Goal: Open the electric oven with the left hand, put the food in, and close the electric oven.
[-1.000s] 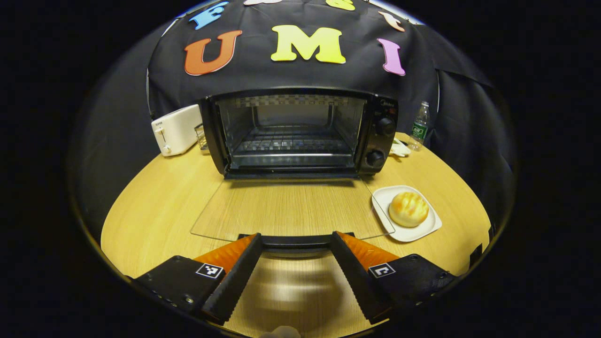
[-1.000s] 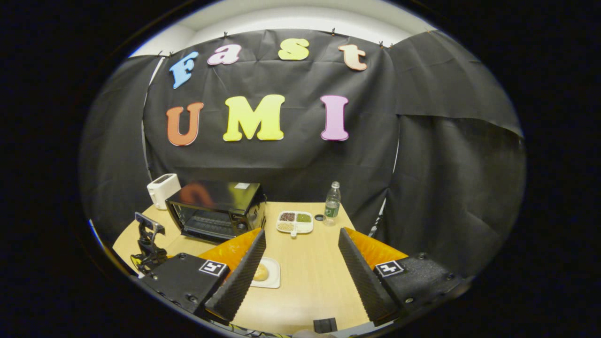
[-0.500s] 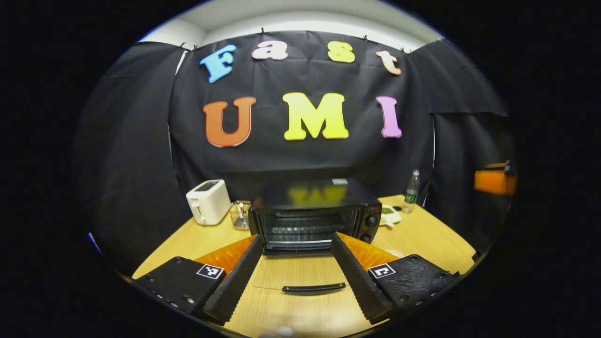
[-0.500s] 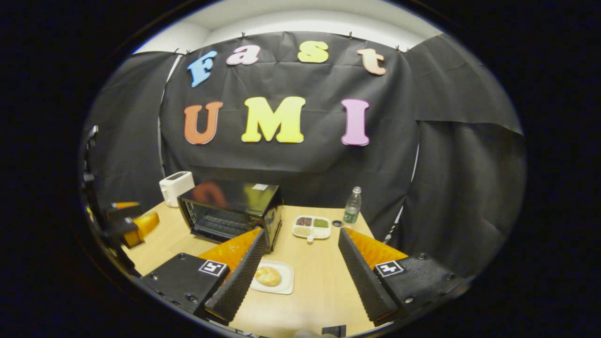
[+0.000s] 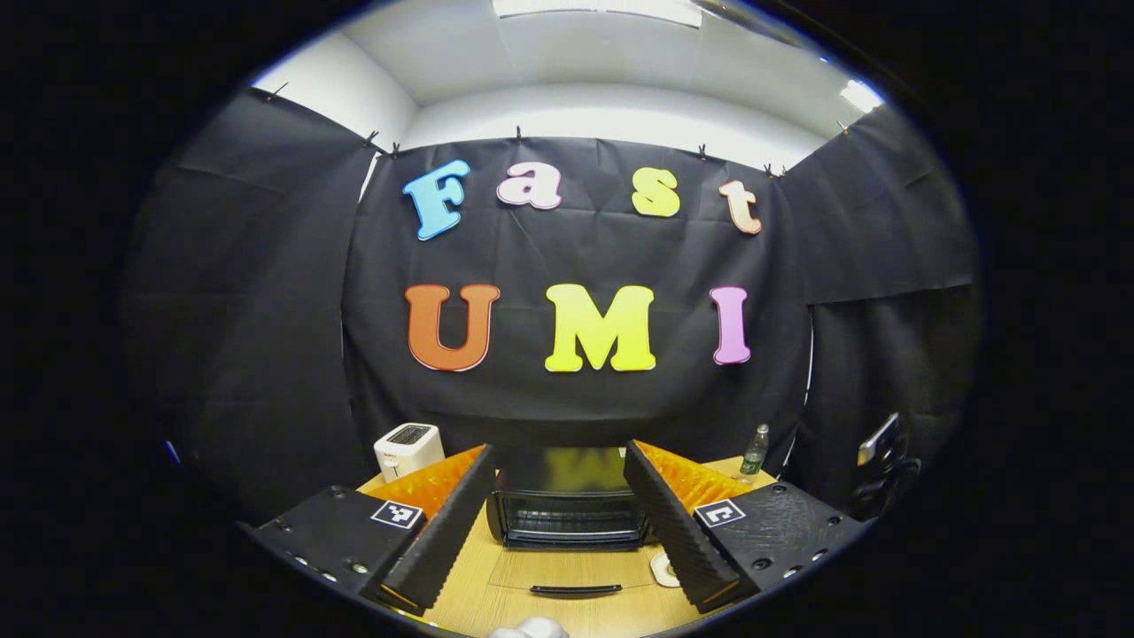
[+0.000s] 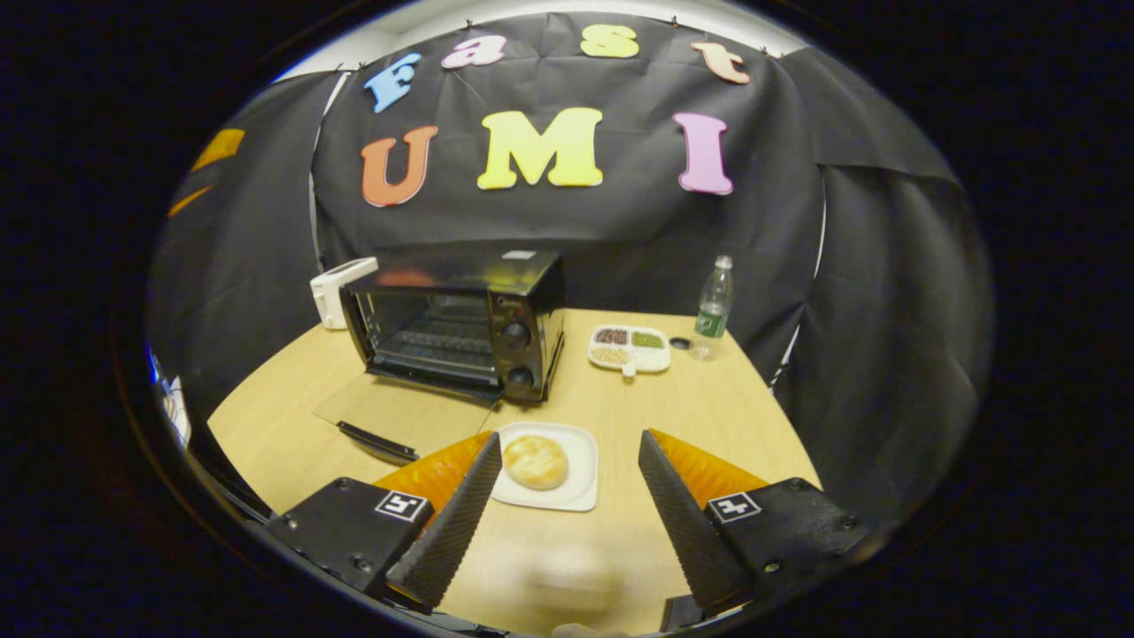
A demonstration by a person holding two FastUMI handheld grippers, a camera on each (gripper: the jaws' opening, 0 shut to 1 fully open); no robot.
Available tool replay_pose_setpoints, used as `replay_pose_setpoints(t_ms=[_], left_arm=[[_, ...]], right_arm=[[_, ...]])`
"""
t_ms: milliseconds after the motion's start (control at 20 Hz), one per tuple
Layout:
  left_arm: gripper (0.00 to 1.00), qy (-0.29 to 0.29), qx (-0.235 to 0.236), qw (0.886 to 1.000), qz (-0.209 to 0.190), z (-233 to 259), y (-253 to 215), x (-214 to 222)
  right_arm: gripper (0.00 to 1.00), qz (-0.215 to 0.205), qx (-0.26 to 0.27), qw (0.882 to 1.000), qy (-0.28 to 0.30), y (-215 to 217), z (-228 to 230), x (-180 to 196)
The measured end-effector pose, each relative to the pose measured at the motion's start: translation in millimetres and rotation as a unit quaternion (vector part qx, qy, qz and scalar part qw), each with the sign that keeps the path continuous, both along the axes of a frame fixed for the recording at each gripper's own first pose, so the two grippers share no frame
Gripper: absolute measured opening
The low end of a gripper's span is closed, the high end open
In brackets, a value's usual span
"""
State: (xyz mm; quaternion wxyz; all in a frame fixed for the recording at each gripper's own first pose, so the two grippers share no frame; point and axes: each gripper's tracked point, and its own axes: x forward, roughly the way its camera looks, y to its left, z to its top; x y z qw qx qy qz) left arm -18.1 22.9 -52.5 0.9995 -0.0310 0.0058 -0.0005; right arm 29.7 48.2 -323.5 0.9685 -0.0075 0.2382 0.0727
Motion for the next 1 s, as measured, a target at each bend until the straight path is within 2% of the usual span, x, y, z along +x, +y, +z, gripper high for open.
replay_pose_setpoints(t_ms=[250, 400, 650, 1000], left_arm=[[0.95, -0.002, 0.004, 1.000, 0.002, 11.5, 2.4, -7.2], [0.95, 0.000, 0.010, 1.000, 0.005, 12.6, 5.8, -7.7], [0.95, 0.014, 0.017, 1.000, 0.001, 3.8, 8.3, -4.0], [0.95, 0.026, 0.015, 1.000, -0.003, -6.9, 14.8, 7.3]], right_arm=[[0.99, 0.010, -0.003, 0.999, 0.043, 18.0, -59.5, 18.2], [0.99, 0.002, -0.006, 0.998, 0.058, 22.6, -83.0, 34.0], [1.00, 0.006, -0.006, 0.997, 0.077, 37.9, -108.5, 65.1], [1.00, 0.000, 0.006, 0.995, 0.099, 47.5, -131.1, 82.6]])
